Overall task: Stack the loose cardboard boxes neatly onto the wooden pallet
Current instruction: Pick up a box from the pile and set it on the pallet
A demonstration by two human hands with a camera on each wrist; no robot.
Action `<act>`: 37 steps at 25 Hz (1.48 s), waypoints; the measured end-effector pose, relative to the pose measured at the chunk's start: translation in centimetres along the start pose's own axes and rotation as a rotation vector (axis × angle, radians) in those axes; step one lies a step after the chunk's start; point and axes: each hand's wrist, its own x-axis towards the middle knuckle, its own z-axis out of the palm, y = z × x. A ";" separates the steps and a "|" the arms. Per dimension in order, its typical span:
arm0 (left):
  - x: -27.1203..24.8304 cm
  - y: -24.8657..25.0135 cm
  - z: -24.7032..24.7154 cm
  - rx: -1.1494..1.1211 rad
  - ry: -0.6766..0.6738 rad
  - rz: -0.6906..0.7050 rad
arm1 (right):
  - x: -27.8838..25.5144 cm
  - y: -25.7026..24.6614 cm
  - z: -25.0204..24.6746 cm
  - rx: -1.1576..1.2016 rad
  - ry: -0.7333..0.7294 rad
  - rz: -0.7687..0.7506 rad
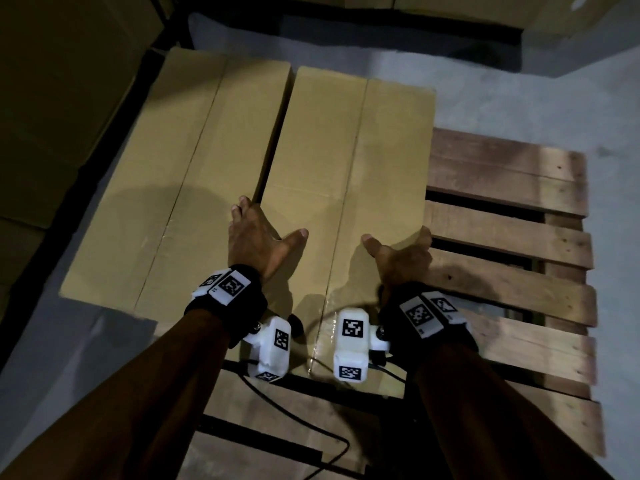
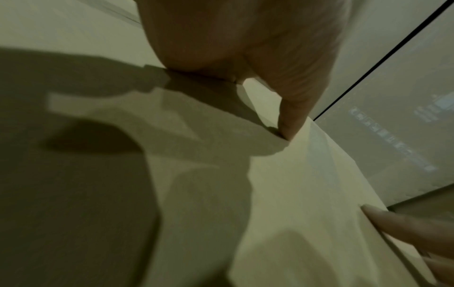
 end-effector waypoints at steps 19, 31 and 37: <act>-7.0 -10.9 -4.6 0.331 -0.321 0.174 | -12.7 4.8 2.4 -0.926 -0.308 -0.597; -9.7 -14.3 -4.3 0.603 -0.296 0.260 | -15.0 7.9 5.2 -1.049 -0.183 -0.840; -9.5 -14.0 -3.8 0.596 -0.287 0.208 | -14.2 7.1 5.4 -1.034 -0.187 -0.849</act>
